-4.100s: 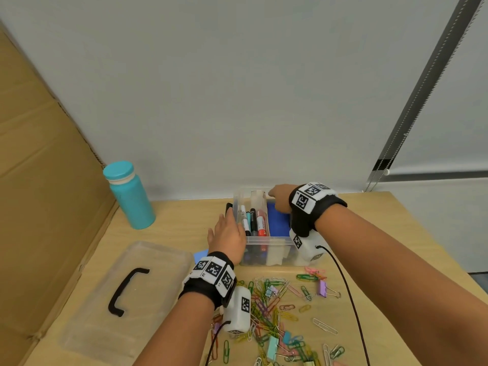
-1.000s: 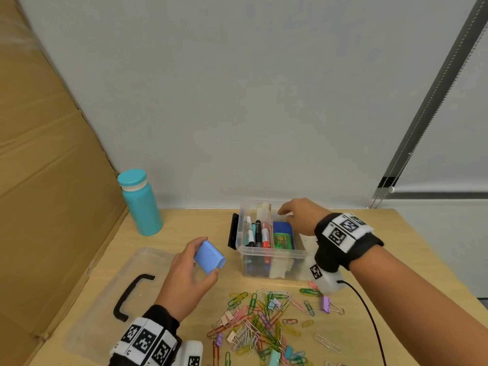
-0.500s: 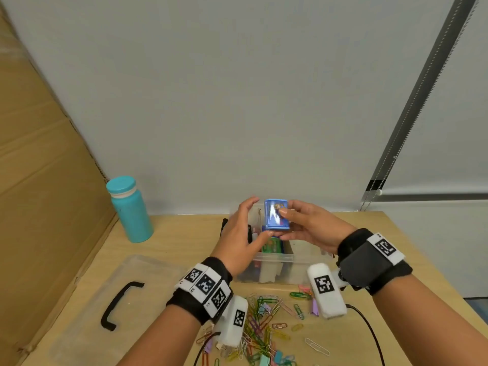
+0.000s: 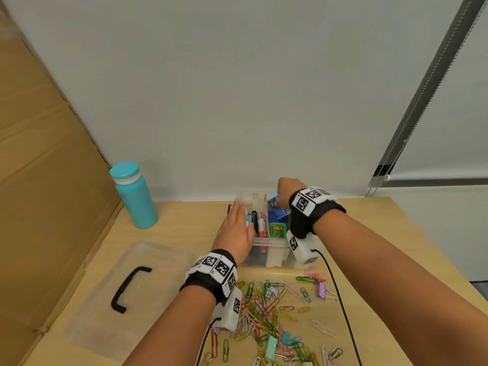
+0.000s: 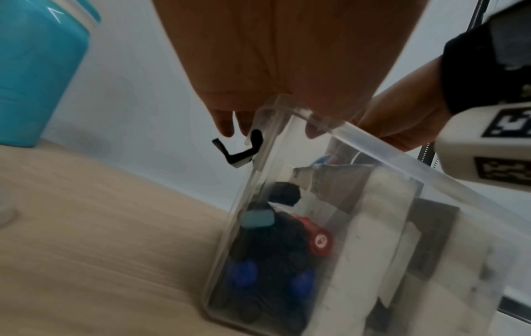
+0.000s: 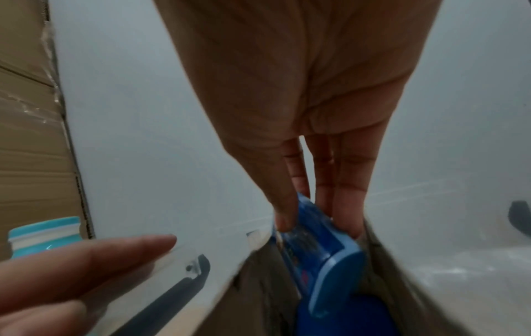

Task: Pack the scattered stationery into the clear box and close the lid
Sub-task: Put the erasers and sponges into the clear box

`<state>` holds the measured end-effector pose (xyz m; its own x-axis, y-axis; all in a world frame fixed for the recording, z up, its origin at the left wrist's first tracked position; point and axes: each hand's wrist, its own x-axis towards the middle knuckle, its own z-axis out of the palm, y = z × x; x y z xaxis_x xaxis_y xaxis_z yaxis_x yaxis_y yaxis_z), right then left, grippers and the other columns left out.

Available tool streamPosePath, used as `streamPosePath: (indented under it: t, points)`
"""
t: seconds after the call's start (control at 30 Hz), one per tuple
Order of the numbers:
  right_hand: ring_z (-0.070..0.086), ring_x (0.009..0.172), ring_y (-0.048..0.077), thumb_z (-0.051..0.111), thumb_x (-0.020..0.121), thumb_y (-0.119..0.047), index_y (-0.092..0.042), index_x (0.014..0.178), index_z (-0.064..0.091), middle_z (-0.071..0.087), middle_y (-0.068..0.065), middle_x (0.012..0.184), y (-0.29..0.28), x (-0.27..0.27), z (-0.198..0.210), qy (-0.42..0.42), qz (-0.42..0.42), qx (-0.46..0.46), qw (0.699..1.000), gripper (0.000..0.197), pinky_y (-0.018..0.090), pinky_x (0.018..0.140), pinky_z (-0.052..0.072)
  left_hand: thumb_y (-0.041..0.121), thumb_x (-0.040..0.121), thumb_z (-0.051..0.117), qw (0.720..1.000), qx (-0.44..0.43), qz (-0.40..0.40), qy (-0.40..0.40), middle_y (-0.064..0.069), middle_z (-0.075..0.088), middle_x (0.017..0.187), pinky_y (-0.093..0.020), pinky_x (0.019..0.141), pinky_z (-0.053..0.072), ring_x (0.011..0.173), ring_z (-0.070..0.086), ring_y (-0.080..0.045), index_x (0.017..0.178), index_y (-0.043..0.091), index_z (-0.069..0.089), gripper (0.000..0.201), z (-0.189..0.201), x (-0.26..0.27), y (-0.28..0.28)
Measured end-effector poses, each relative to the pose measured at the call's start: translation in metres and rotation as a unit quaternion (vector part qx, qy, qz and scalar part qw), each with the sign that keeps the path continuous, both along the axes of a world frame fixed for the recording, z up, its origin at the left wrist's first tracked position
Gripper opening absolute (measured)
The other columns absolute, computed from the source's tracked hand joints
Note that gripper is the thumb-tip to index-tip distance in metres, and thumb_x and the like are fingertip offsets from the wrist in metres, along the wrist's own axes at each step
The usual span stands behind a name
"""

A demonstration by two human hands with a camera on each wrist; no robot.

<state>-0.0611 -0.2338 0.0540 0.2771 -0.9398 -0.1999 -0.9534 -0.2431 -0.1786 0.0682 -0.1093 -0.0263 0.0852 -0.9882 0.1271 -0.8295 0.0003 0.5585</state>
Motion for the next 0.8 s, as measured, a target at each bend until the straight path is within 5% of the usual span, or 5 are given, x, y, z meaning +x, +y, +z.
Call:
streamPosePath:
  t: [0.23,0.53,0.6,0.73,0.8]
  points:
    - [0.067,0.079,0.032,0.085,0.059,-0.031,-0.015,0.066,0.047,0.066,0.011,0.085,-0.042,0.007,-0.030,0.099,0.000,0.027,0.995,0.042,0.042,0.076,0.059,0.028,0.100,0.029,1.000,-0.015,0.003,0.010,-0.004,-0.002,0.161,-0.032,0.120,0.014,0.148,0.004,-0.016,0.151,0.013,0.009,0.057,-0.001,-0.001,0.000]
    - [0.056,0.067,0.024,0.084,0.061,-0.026,-0.011,0.090,0.060,0.059,0.004,0.074,0.009,0.010,0.015,0.224,0.071,0.051,0.971,0.040,0.036,0.072,0.055,0.029,0.100,0.028,1.000,-0.012,0.003,-0.003,-0.005,-0.003,0.161,-0.036,0.120,0.019,0.148,0.007,-0.019,0.151,0.016,0.009,0.055,0.000,-0.002,0.001]
    - [0.055,0.065,0.023,0.085,0.055,-0.028,-0.014,0.090,0.061,0.055,0.003,0.071,0.013,0.009,0.025,0.249,0.070,0.067,0.964,0.044,0.034,0.067,0.052,0.028,0.100,0.028,1.000,-0.012,0.003,-0.006,-0.005,-0.002,0.161,-0.037,0.119,0.020,0.147,0.008,-0.019,0.151,0.016,0.009,0.055,0.000,-0.002,0.001]
    - [0.064,0.094,0.032,0.068,0.015,-0.045,-0.025,0.113,0.063,0.063,0.004,0.107,-0.026,0.007,0.001,0.253,0.074,0.066,0.962,0.100,0.039,0.079,0.055,0.029,0.100,0.027,1.000,-0.010,0.006,-0.010,-0.005,-0.003,0.161,-0.037,0.119,0.021,0.147,0.009,-0.020,0.151,0.016,0.009,0.055,0.000,-0.002,0.000]
    - [0.066,0.089,0.032,0.074,0.018,-0.047,-0.020,0.095,0.067,0.066,0.005,0.102,-0.052,0.010,-0.021,0.248,0.045,0.089,0.964,0.082,0.042,0.078,0.057,0.029,0.100,0.028,1.000,-0.008,0.006,-0.012,-0.005,-0.003,0.161,-0.037,0.119,0.020,0.147,0.008,-0.019,0.151,0.015,0.010,0.055,0.000,-0.002,0.000]
